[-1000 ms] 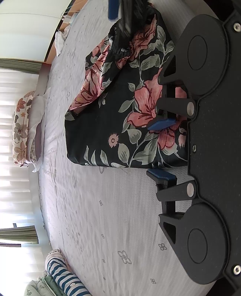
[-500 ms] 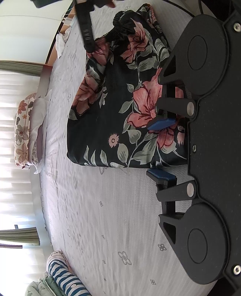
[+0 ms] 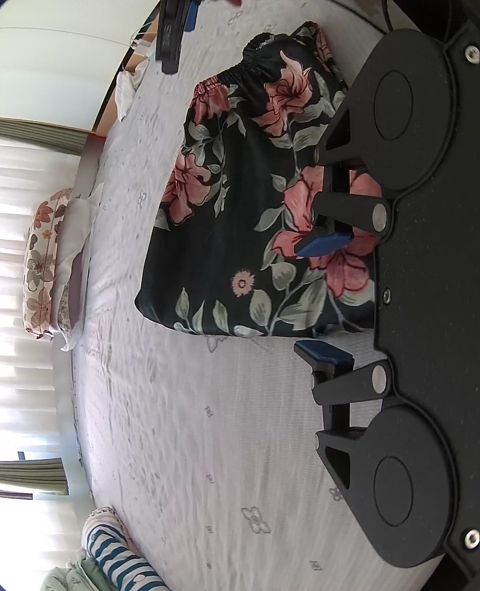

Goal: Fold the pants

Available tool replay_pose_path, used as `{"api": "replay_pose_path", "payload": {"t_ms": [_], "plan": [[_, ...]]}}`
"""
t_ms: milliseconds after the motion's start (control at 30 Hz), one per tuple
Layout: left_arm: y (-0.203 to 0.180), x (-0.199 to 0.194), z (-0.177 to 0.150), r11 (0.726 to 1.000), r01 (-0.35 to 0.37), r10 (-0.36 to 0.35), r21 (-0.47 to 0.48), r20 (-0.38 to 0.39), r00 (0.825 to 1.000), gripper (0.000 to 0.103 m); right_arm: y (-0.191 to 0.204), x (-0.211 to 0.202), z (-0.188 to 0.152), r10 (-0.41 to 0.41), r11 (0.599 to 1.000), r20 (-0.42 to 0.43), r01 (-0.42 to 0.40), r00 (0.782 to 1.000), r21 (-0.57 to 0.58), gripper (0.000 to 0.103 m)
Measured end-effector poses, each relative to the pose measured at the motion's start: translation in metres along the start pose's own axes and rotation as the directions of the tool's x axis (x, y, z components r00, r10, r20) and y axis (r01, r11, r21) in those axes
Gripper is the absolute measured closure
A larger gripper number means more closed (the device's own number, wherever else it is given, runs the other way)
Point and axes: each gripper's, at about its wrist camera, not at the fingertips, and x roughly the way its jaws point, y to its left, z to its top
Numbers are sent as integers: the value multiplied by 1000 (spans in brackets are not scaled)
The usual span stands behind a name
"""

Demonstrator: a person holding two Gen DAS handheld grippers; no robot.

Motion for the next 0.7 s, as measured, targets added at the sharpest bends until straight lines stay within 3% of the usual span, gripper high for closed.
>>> {"api": "replay_pose_path", "payload": {"t_ms": [167, 267, 333, 433, 567, 700], "plan": [[-6, 2, 4, 1000, -11, 11, 11, -2, 1000, 55, 9, -29, -19, 161, 986, -37, -162, 986, -23, 13], [-9, 4, 0, 999, -20, 21, 28, -20, 1000, 55, 13, -39, -33, 259, 965, -104, -261, 960, -8, 31], [-11, 5, -3, 999, -29, 31, 46, -29, 999, 55, 13, -46, -43, 290, 956, -119, -292, 950, -1, 33], [-13, 7, -8, 997, -42, 44, 65, -33, 998, 55, 11, -49, -57, 294, 955, -139, -298, 946, -7, 34], [-15, 8, -9, 996, -50, 52, 70, -32, 998, 55, 7, -45, -74, 229, 969, -165, -240, 959, -49, 43], [-16, 9, -10, 995, -55, 58, 79, -27, 998, 54, 5, -36, -90, 201, 975, -182, -214, 963, -55, 42]]}}
